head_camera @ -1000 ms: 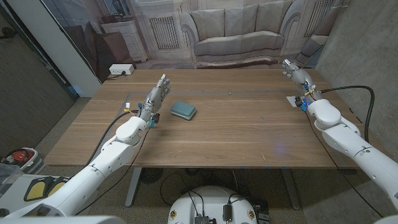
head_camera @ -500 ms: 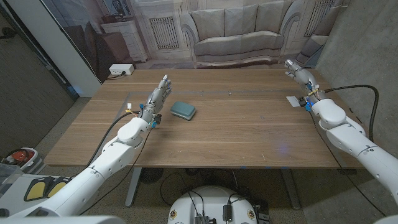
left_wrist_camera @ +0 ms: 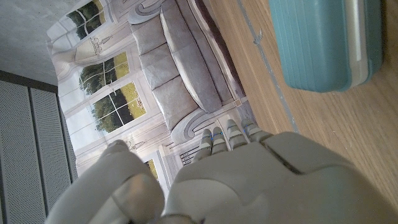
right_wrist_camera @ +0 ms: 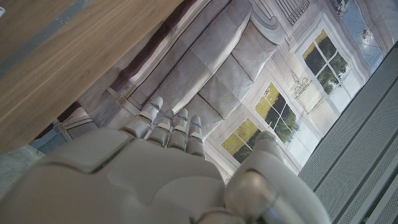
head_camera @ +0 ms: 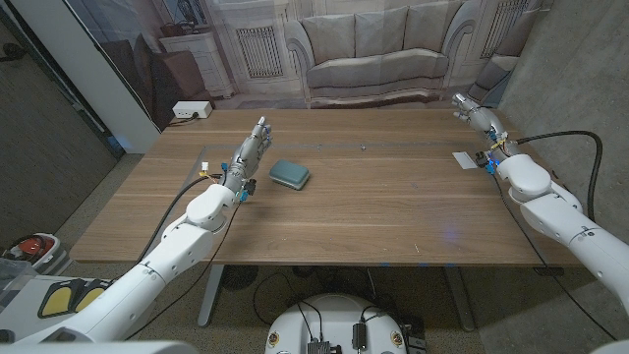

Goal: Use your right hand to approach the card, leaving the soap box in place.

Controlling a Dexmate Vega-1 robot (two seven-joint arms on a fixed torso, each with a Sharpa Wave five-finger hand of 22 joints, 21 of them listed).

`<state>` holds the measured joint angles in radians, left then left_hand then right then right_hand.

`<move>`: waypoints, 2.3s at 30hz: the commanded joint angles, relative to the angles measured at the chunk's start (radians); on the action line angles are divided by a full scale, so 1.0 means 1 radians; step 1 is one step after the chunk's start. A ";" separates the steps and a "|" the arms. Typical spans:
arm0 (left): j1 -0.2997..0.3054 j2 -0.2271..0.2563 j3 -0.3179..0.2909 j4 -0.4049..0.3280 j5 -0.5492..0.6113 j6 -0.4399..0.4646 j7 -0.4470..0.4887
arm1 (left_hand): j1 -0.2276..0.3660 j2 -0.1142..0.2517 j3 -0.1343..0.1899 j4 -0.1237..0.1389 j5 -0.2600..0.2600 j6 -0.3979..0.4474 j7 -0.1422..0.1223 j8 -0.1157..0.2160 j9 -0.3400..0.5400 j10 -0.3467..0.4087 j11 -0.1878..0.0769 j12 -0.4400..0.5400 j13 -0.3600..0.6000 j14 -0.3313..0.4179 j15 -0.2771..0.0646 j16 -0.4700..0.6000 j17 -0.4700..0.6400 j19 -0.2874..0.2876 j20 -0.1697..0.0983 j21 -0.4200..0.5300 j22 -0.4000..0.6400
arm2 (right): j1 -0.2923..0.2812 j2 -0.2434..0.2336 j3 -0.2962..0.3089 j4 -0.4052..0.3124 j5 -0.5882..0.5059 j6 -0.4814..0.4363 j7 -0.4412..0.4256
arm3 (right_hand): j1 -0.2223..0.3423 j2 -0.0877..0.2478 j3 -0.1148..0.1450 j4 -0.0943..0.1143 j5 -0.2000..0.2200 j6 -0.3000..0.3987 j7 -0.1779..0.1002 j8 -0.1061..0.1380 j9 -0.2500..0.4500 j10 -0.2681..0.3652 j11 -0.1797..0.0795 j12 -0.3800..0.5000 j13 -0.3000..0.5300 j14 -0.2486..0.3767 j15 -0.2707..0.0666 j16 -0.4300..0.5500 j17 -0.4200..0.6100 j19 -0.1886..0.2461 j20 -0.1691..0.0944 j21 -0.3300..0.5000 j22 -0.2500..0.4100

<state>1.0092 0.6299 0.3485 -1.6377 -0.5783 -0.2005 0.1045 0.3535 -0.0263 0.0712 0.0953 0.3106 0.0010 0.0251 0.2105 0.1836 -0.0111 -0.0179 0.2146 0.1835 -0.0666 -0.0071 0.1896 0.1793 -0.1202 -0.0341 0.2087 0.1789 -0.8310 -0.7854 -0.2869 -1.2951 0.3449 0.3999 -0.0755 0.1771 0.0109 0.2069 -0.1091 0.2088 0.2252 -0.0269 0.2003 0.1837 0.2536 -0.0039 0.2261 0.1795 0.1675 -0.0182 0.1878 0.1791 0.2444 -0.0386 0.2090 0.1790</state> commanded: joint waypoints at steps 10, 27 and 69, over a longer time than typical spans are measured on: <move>-0.021 0.002 0.005 0.000 0.010 0.015 0.002 | 0.010 0.002 -0.009 0.002 0.005 0.011 0.001 0.003 0.005 0.011 -0.004 0.001 0.005 0.007 -0.001 0.006 0.003 0.008 -0.025 0.001 0.002 | 0.040 -0.004 -0.042 0.056 -0.128 0.007 -0.087 | -0.001 -0.004 -0.003 0.000 0.009 0.020 -0.005 0.006 0.003 0.018 -0.008 0.004 0.005 0.022 -0.005 0.008 0.003 0.020 -0.053 0.005 0.005; 0.006 0.017 -0.018 -0.028 0.006 0.012 0.022 | 0.012 0.004 -0.012 0.001 0.005 0.014 -0.002 0.001 0.005 0.014 -0.005 0.000 0.005 0.011 -0.001 0.005 0.004 0.009 -0.023 0.000 0.002 | 0.067 -0.023 -0.066 0.070 -0.204 -0.055 -0.149 | -0.003 -0.007 -0.006 -0.001 0.012 0.030 -0.015 0.007 0.003 0.028 -0.015 0.006 0.005 0.035 -0.010 0.009 0.003 0.027 -0.054 0.005 0.005; 0.049 0.030 -0.044 -0.046 -0.021 -0.004 0.017 | 0.018 0.012 -0.018 0.000 0.004 0.017 -0.001 -0.003 0.006 0.015 -0.001 -0.005 0.005 0.013 0.003 0.002 0.004 0.011 -0.014 -0.003 0.002 | 0.034 -0.083 -0.121 -0.034 -0.389 -0.292 -0.345 | -0.005 -0.006 -0.010 -0.001 0.023 0.014 -0.026 -0.004 0.004 0.012 -0.018 -0.005 0.006 0.012 -0.008 -0.005 0.003 -0.006 -0.055 -0.011 0.005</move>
<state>1.0472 0.6521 0.3140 -1.6717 -0.5966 -0.2022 0.1194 0.3654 -0.0144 0.0605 0.0926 0.3106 0.0152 0.0214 0.2106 0.1835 0.0047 -0.0231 0.2106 0.1834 -0.0549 -0.0059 0.1896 0.1793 -0.1060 -0.0304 0.2087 0.1789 -0.7818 -0.8448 -0.3916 -1.2767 0.0230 0.1761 -0.3722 0.1730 0.0068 0.1987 -0.1090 0.2242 0.2426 -0.0553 0.2003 0.1836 0.2709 -0.0218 0.2235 0.1846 0.1878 -0.0253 0.1877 0.1789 0.2449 -0.0409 0.2029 0.1790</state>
